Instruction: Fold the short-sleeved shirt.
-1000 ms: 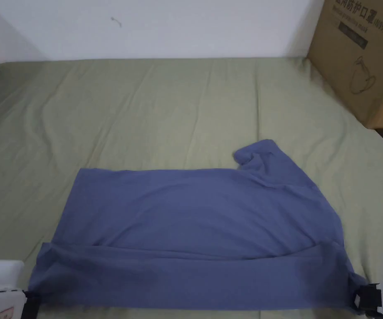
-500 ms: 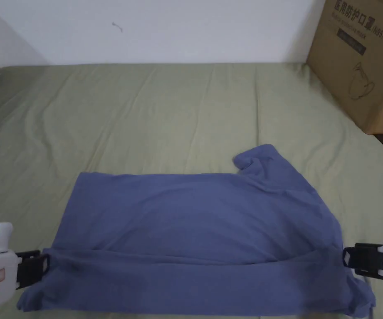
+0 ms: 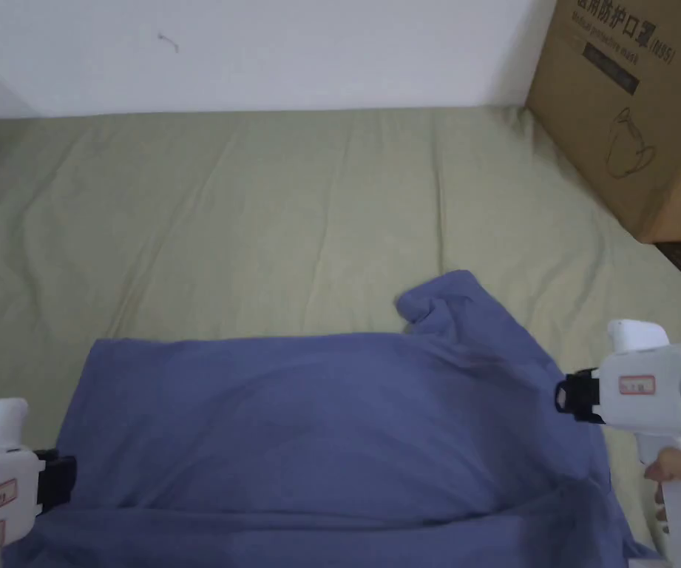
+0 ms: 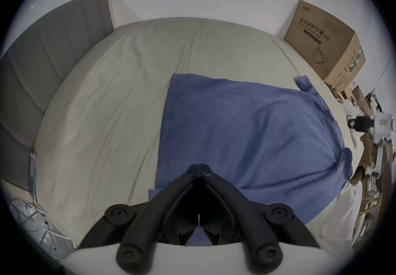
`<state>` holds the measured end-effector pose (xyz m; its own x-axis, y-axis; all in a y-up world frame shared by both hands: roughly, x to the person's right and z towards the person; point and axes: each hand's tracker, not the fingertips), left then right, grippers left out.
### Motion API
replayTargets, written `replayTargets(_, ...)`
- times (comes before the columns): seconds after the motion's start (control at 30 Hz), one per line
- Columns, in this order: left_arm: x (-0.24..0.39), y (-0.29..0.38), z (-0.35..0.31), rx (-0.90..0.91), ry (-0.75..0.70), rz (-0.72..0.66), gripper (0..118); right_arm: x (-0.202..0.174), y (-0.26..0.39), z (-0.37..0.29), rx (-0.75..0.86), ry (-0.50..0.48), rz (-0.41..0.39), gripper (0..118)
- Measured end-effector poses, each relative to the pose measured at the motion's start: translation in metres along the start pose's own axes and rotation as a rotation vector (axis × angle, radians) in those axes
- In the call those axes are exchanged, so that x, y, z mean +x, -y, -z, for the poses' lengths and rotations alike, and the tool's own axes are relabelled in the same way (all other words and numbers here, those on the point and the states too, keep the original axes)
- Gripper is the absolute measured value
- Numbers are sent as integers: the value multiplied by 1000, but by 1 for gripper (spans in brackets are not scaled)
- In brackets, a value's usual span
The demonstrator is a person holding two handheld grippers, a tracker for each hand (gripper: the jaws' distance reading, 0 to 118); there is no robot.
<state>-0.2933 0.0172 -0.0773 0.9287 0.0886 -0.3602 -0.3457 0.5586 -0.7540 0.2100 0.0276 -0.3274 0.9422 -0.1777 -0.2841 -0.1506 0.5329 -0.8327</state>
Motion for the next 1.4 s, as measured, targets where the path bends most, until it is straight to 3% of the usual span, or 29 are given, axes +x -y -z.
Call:
replayTargets(0.03,2,-5,5,-1,1,6,0,1,-17,11,-14,4,-20,88)
replayTargets(0.07,4,-10,12,-5,4,9,0,1,-32,25,-22,16,-34,92)
replayTargets(0.23,10,-26,37,-28,31,16,0,15,-87,89,-56,47,-67,91)
replayTargets(0.3,10,-32,47,-36,36,4,0,16,-94,112,-98,58,-49,91)
replayTargets(0.4,8,-39,57,-42,30,-2,0,18,-96,135,-128,74,-84,91)
replayTargets(0.43,7,-40,59,-46,29,-5,0,21,-96,142,-150,79,-96,89)
replayTargets(0.47,5,-40,61,-47,28,-7,0,25,-95,147,-173,75,-101,78)
replayTargets(0.5,4,-41,62,-49,29,-9,0,24,-92,151,-205,56,-110,57)
replayTargets(0.53,4,-41,62,-51,31,-10,0,19,-87,153,-194,117,-155,48)
replayTargets(0.57,4,-41,62,-51,32,-12,0,16,-86,146,-161,94,-184,41)
replayTargets(0.63,2,-40,62,-49,32,-14,0,16,-88,137,-137,85,-176,0)
replayTargets(0.7,-1,-41,63,-48,29,-20,0,12,-91,133,-131,72,-141,0)
replayTargets(0.93,-12,-55,65,-20,27,-55,2,8,-93,124,-113,68,-135,0)
replayTargets(0.97,-14,-62,70,-13,23,-53,14,8,-94,123,-112,70,-139,0)
replayTargets(1.0,-16,-69,74,-12,22,-51,36,8,-95,123,-113,68,-142,0)
replayTargets(1.03,-17,-78,81,-9,12,-49,76,9,-95,123,-114,69,-141,0)
replayTargets(1.17,-20,-115,112,8,16,-73,116,8,-95,123,-111,63,-136,0)
replayTargets(1.4,-23,-145,164,-64,-57,-85,111,11,-93,122,-115,48,-127,0)
